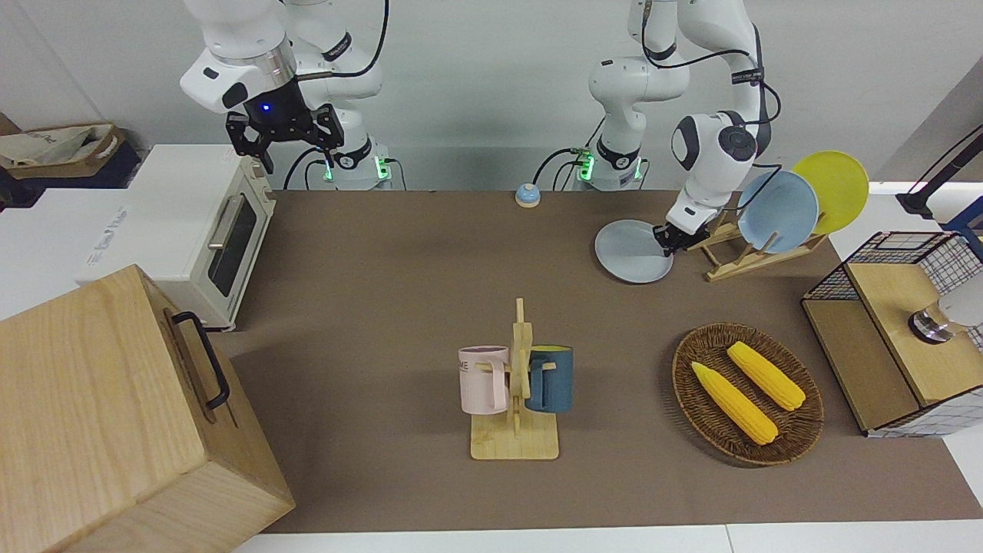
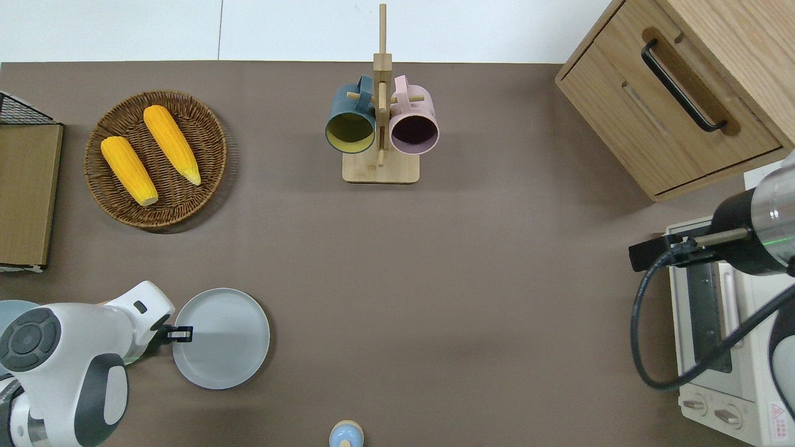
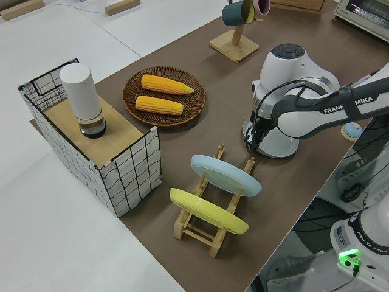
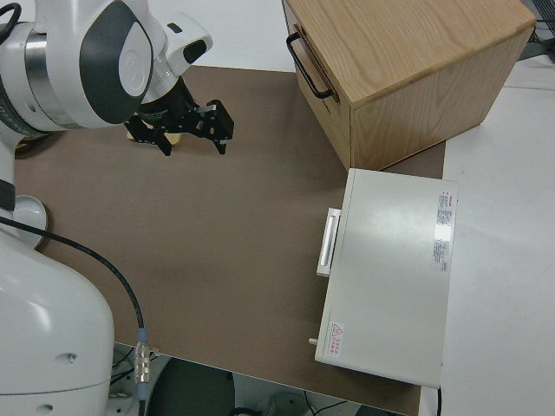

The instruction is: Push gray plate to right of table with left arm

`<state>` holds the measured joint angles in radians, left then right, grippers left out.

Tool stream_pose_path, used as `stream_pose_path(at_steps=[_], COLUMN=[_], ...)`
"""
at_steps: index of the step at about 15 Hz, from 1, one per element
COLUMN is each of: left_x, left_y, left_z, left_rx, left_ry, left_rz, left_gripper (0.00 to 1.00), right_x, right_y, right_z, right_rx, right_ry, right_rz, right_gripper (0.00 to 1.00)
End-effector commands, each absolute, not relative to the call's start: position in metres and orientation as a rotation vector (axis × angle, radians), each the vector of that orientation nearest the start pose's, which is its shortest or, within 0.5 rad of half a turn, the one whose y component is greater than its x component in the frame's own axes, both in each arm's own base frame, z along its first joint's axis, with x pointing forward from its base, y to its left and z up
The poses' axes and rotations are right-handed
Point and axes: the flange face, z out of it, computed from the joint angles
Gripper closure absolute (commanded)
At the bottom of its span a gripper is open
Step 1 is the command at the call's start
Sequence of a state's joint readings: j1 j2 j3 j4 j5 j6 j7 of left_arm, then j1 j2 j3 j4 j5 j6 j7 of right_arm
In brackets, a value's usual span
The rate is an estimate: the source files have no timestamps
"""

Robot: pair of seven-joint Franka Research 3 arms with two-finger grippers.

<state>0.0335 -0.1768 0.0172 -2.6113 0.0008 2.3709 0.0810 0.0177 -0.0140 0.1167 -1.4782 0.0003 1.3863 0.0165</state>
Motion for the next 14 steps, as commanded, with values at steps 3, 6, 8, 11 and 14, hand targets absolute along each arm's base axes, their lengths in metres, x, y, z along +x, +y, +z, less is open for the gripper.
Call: stream_pose_path(at_steps=[3,6,8,11,14], left_x=[0.428,0.439,0.440,0.446,0.445], left_y=[0.003,-0.044,-0.075,-0.122,-0.209], left_z=[0.295,0.293,0.288,0.288,0.279], left_rx=[-3.132,-3.116,-3.104,-3.095,-3.076], left_ry=[-0.101,-0.198,-0.261,-0.330,-0.439], left_rz=[0.115,0.115,0.123,0.109,0.092], left_gripper=[1.00,1.00,1.00,1.00,1.00], right_x=[0.523,0.523,0.523,0.523,0.523], right_y=[0.069,0.070,0.070,0.069,0.069], right_z=[0.664,0.664,0.664,0.664,0.664], right_rx=[-3.138,-3.138,-3.139,-3.139,-3.138], right_ry=[-0.158,-0.160,-0.160,-0.158,-0.158], right_rz=[0.126,0.126,0.126,0.126,0.126], right_gripper=[0.017,0.017,0.017,0.017,0.017])
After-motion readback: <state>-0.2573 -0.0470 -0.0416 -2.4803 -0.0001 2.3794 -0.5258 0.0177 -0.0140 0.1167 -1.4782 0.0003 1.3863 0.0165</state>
